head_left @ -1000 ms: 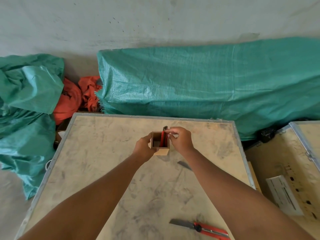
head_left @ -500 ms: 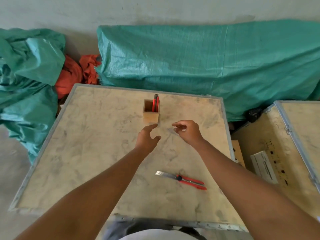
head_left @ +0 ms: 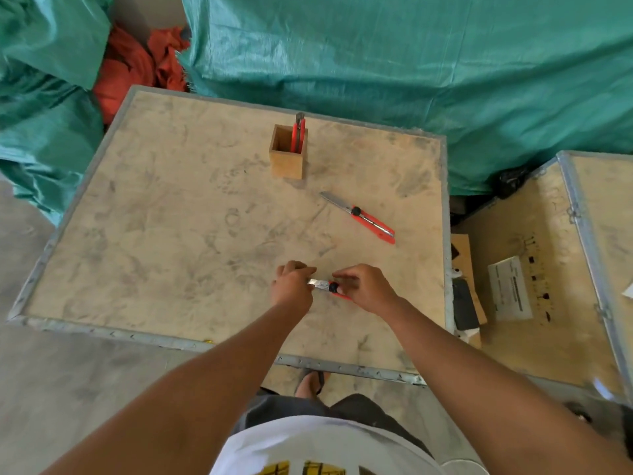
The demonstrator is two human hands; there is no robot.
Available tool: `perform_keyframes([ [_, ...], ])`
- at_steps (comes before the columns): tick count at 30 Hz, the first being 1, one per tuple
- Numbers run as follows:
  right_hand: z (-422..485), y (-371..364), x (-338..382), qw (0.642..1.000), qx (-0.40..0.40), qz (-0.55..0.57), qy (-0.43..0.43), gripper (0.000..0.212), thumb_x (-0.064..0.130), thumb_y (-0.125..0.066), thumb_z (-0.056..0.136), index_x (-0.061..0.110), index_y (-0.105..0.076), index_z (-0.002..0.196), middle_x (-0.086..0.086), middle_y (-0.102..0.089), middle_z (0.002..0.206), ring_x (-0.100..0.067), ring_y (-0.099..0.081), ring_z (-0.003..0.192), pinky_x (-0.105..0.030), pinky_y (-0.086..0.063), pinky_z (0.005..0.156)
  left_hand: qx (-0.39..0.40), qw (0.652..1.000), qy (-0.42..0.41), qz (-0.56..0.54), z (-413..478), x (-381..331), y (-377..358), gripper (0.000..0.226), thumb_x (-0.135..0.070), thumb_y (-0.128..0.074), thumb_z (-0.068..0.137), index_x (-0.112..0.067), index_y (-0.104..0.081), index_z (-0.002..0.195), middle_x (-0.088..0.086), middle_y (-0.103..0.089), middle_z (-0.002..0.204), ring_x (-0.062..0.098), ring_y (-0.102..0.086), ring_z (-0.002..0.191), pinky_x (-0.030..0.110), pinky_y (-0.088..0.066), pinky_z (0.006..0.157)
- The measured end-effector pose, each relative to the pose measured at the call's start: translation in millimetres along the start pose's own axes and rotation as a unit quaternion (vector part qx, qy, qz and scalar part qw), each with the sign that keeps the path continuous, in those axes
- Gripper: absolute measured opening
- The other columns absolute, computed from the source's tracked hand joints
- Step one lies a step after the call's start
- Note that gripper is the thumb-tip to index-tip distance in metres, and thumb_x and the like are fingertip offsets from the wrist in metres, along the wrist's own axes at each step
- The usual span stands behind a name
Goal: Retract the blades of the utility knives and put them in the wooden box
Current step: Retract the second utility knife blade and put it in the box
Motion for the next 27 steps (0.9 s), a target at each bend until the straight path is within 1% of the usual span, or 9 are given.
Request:
perform_keyframes([
  [2, 0.8, -3.9, 4.8, 0.999, -0.004, -0.025, 0.02, 0.032, 0.026, -0.08, 0.081, 0.026, -0.077, 0.113, 0.003, -0.076, 0.114, -0.017, -0.071, 0.103, -0.038, -0.057, 0.092, -0.006, 1.0, -0.018, 0.015, 2.0, -0.1, -1.3, 0.033, -0.016, -0.068, 0.087, -0.029, -0.069, 0.117, -0.003, -0.056, 0.124, 0.024, -0.042, 0.122, 0.039, -0.045, 0.093],
  [5, 2.6, -10.1, 13.2, 0.997, 0.014, -0.042, 0.064, 0.03, 0.017, -0.077, 0.082, 0.022, -0.078, 0.112, -0.003, -0.077, 0.108, -0.019, -0.07, 0.098, -0.037, -0.056, 0.089, -0.016, 0.999, -0.043, 0.026, 3.0, 0.2, -1.1, 0.023, -0.021, -0.069, 0.088, -0.031, -0.074, 0.108, -0.003, -0.058, 0.116, 0.024, -0.043, 0.117, 0.039, -0.046, 0.089],
  [9, 0.3, -10.5, 14.8, 0.993, 0.037, -0.046, 0.107, 0.03, 0.011, -0.081, 0.079, 0.019, -0.079, 0.109, -0.004, -0.075, 0.1, -0.016, -0.066, 0.091, -0.026, -0.051, 0.08, -0.019, 0.997, -0.066, 0.046, 2.7, -3.6, 0.4, 0.023, -0.023, -0.068, 0.088, -0.033, -0.074, 0.108, -0.003, -0.058, 0.116, 0.024, -0.043, 0.118, 0.037, -0.042, 0.092],
  [13, -2.3, -11.5, 11.2, 0.994, 0.058, -0.023, 0.092, 0.032, 0.004, -0.08, 0.078, 0.017, -0.078, 0.108, -0.005, -0.074, 0.102, -0.012, -0.067, 0.091, -0.024, -0.053, 0.085, -0.008, 0.992, -0.099, 0.081, 2.5, -10.2, 0.9, 0.026, -0.021, -0.064, 0.091, -0.037, -0.072, 0.11, -0.005, -0.057, 0.116, 0.023, -0.041, 0.118, 0.038, -0.039, 0.094],
  [16, -2.9, -14.6, 9.3, 0.994, 0.082, 0.009, 0.068, 0.029, -0.001, -0.077, 0.081, 0.013, -0.077, 0.107, -0.003, -0.077, 0.101, -0.008, -0.067, 0.089, -0.021, -0.05, 0.085, 0.004, 0.988, -0.124, 0.092, 4.2, -14.4, 3.0, 0.027, -0.021, -0.065, 0.09, -0.038, -0.072, 0.109, -0.005, -0.059, 0.117, 0.024, -0.042, 0.118, 0.039, -0.039, 0.094],
  [19, -2.8, -10.8, 11.4, 0.996, 0.073, 0.032, 0.044, 0.027, 0.0, -0.076, 0.081, 0.015, -0.078, 0.104, 0.001, -0.076, 0.098, -0.005, -0.067, 0.084, -0.022, -0.052, 0.086, 0.008, 0.985, -0.152, 0.083, 6.1, -20.0, 11.9, 0.025, -0.023, -0.068, 0.088, -0.036, -0.072, 0.109, -0.005, -0.061, 0.12, 0.025, -0.044, 0.121, 0.04, -0.04, 0.096],
  [21, -0.8, -3.0, 18.5, 0.997, 0.053, 0.048, 0.042, 0.025, 0.005, -0.077, 0.082, 0.018, -0.079, 0.104, 0.005, -0.077, 0.098, -0.003, -0.068, 0.087, -0.023, -0.055, 0.087, -0.022, 0.983, -0.174, 0.051, 7.2, -27.3, 28.6, 0.028, -0.016, -0.072, 0.085, -0.031, -0.074, 0.109, 0.001, -0.061, 0.125, 0.028, -0.046, 0.123, 0.048, -0.043, 0.097],
  [23, 3.0, 9.3, 29.9, 0.996, 0.025, 0.065, 0.047, 0.024, 0.009, -0.079, 0.083, 0.019, -0.079, 0.105, 0.005, -0.078, 0.1, -0.009, -0.07, 0.091, -0.028, -0.057, 0.089, -0.082, 0.978, -0.192, 0.005, 7.1, -33.1, 54.5, 0.034, -0.008, -0.075, 0.081, -0.026, -0.074, 0.109, 0.008, -0.059, 0.13, 0.034, -0.047, 0.124, 0.054, -0.046, 0.096],
  [27, 16.2, 46.1, 64.4, 0.988, -0.058, 0.128, 0.07, 0.024, 0.01, -0.079, 0.084, 0.019, -0.078, 0.107, 0.006, -0.077, 0.102, -0.012, -0.072, 0.095, -0.034, -0.059, 0.092, -0.178, 0.965, -0.177, -0.069, -2.4, -34.7, 106.3, 0.046, -0.011, -0.072, 0.085, -0.023, -0.062, 0.129, 0.013, -0.048, 0.144, 0.036, -0.038, 0.133, 0.047, -0.038, 0.106],
])
Point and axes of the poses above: each hand's wrist, its own z-axis towards the middle knuckle, its own y-axis out of the back of the hand, x = y × z, the point moved 10 cm from there along z, towards the middle knuckle
